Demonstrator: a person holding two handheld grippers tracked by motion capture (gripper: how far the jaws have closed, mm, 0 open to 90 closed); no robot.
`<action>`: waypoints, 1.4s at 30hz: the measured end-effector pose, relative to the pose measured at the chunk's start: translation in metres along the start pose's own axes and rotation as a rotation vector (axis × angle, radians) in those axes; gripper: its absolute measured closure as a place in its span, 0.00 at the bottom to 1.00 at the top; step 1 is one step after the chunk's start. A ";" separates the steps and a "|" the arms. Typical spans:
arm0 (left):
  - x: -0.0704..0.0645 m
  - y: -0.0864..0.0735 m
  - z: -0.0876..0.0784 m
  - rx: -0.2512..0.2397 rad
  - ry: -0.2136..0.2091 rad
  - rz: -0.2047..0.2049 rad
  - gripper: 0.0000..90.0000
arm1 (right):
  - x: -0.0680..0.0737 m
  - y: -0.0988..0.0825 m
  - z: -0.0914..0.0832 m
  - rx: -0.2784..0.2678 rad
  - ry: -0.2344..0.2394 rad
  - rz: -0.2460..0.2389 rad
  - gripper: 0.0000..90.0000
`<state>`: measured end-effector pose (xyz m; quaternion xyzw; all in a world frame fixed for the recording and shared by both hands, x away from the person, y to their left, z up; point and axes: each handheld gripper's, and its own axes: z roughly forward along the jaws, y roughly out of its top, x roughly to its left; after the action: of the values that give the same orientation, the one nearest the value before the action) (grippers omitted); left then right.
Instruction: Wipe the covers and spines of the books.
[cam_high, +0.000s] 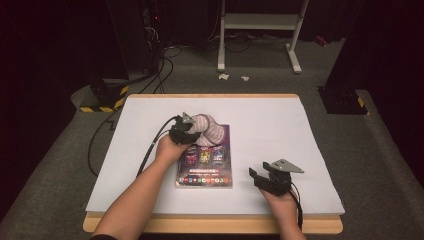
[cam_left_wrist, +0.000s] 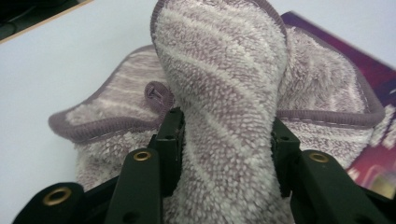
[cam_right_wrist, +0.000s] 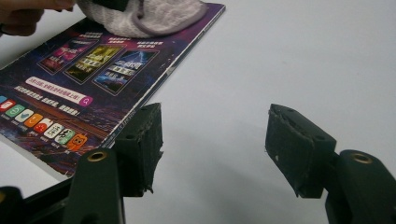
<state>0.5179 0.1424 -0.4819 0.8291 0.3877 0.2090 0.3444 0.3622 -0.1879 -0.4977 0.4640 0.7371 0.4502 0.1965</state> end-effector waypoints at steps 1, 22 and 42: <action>-0.004 0.003 0.003 0.003 -0.007 0.009 0.65 | 0.000 0.000 0.000 -0.002 0.001 -0.002 0.41; -0.045 0.030 0.028 -0.008 -0.072 0.044 0.64 | 0.001 0.000 -0.001 -0.004 0.013 0.004 0.41; 0.031 -0.023 -0.022 -0.004 0.047 -0.057 0.64 | 0.001 0.000 -0.001 0.001 0.000 -0.010 0.41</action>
<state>0.5120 0.1864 -0.4819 0.8120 0.4185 0.2191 0.3427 0.3609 -0.1875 -0.4974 0.4605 0.7397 0.4488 0.1985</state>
